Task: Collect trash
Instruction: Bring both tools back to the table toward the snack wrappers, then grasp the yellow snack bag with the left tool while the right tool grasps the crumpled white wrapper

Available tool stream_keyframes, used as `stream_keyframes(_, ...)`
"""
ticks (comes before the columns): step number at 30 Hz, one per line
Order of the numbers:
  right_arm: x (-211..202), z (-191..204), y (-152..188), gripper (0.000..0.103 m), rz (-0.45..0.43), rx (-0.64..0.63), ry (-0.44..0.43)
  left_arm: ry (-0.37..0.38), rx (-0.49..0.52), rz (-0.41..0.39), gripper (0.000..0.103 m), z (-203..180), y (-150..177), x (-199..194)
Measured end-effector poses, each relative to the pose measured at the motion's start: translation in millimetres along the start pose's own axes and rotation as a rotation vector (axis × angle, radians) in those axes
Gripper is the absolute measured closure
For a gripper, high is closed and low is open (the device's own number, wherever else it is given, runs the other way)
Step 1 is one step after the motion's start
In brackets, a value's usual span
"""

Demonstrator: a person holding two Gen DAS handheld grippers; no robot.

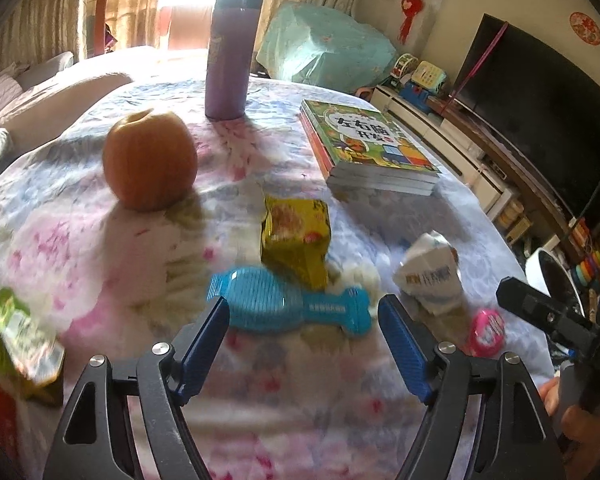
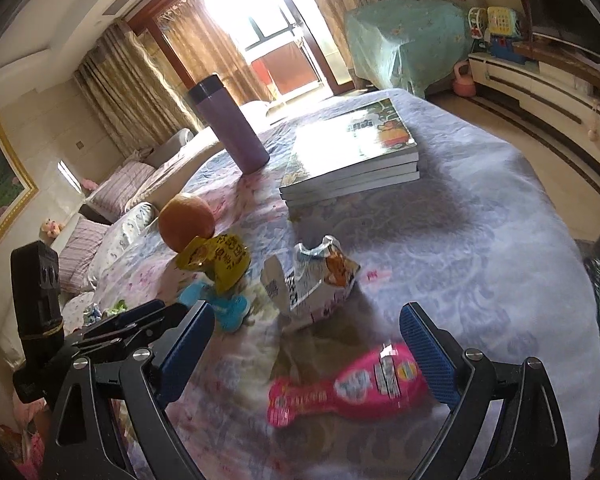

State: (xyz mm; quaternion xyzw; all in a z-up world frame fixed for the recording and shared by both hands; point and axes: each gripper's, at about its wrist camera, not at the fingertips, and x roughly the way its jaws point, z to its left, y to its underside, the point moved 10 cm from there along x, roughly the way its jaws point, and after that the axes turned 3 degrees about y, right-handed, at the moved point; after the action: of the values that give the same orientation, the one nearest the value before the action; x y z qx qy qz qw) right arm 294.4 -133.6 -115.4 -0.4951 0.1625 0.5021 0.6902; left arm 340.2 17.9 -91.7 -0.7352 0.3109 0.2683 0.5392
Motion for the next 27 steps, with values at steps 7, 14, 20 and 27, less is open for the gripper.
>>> stream_keyframes(7, 29.0, -6.0, -6.8, 0.008, 0.051, 0.025, -0.016, 0.003, -0.027, 0.03, 0.026, 8.3, -20.9, 34.9)
stream_keyframes(14, 47.7, -8.0, -4.5, 0.009, 0.096, 0.024, -0.015, -0.018, 0.021, 0.014, 0.034, 6.9, -28.2, 55.0)
stream_keyframes(20, 49.3, -9.2, -1.6, 0.047, 0.099, 0.01, -0.016, 0.002, 0.028, 0.04, 0.062, 3.3, -22.5, 67.8)
stream_keyframes(27, 30.6, -10.6, -3.0, 0.064, 0.059, 0.006, -0.035, 0.026, 0.029, 0.011, 0.066, -6.3, -15.7, 50.5)
